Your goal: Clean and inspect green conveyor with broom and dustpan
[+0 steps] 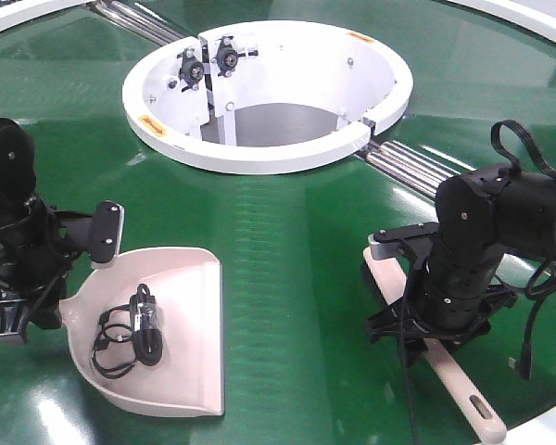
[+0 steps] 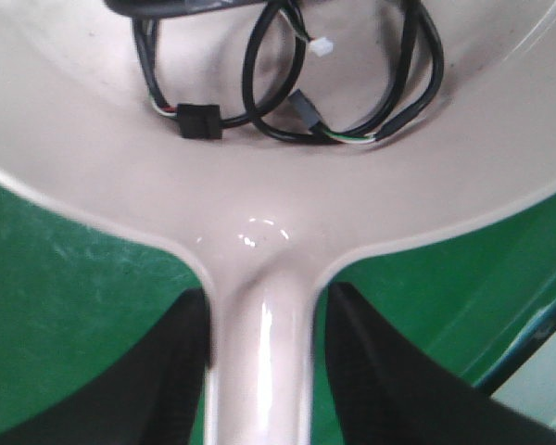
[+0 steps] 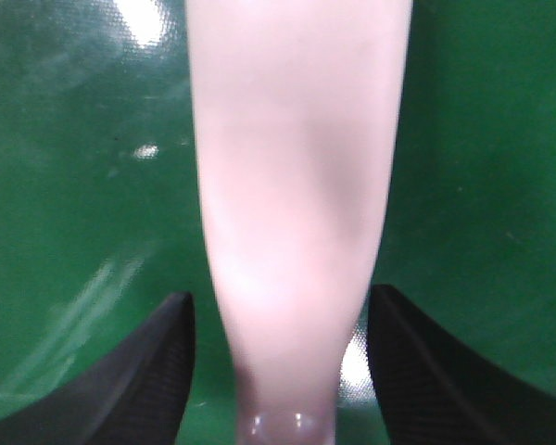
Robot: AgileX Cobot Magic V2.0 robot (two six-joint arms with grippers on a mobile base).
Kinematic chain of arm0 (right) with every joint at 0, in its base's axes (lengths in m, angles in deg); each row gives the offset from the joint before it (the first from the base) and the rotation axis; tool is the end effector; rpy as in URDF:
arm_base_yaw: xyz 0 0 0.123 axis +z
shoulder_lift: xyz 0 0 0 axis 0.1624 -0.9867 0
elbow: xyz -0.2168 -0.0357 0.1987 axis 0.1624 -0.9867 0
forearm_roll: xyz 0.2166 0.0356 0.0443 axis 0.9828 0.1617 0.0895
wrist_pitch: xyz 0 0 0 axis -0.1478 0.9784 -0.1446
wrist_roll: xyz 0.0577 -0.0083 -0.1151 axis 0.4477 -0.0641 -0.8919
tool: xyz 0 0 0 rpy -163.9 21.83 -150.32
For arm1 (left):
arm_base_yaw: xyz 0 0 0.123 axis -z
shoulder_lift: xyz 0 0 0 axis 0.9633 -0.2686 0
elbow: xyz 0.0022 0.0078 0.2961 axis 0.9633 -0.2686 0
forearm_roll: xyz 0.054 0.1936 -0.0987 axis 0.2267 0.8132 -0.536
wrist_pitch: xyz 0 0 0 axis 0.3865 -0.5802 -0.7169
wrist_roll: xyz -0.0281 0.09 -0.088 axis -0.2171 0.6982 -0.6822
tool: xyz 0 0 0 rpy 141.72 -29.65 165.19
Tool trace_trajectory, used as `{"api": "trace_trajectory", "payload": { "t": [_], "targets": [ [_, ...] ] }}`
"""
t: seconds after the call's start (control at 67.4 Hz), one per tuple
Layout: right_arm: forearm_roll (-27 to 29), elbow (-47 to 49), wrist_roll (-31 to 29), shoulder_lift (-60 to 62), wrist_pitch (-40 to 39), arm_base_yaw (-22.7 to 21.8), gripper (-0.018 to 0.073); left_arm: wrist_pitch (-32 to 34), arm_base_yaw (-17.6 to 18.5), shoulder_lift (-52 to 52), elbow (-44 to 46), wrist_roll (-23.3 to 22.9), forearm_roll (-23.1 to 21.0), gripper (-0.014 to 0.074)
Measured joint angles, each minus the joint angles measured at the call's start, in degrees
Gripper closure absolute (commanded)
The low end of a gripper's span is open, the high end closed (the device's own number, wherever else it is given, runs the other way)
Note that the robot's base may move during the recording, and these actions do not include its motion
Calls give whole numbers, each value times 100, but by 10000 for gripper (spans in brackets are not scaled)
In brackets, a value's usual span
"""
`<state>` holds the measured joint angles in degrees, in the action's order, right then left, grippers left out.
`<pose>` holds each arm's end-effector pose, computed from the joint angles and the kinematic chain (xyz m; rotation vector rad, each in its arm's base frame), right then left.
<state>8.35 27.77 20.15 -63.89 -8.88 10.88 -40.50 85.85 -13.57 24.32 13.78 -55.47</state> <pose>0.2641 0.0972 0.1852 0.4371 -3.0830 0.0091 0.2884 -0.0527 0.2206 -2.0083 -2.3886 -0.0590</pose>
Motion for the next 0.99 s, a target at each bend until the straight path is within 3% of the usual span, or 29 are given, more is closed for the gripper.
{"api": "trace_trajectory", "payload": {
  "t": [0.193,0.549,0.712,0.845,0.994],
  "targets": [
    [0,0,0,0,64,0,160,-25,0,36,0,-174,-54,279],
    [-36,0,3,597,59,0,143,-102,0,102,0,-747,-265,87],
    [-360,0,194,951,66,0,137,-102,0,360,0,-960,-376,57],
    [-477,0,240,1331,-2,0,137,-102,0,725,0,-989,-656,57],
    [-478,0,253,1950,-259,0,139,-102,0,1289,0,-1003,-1283,57]
  ]
}}
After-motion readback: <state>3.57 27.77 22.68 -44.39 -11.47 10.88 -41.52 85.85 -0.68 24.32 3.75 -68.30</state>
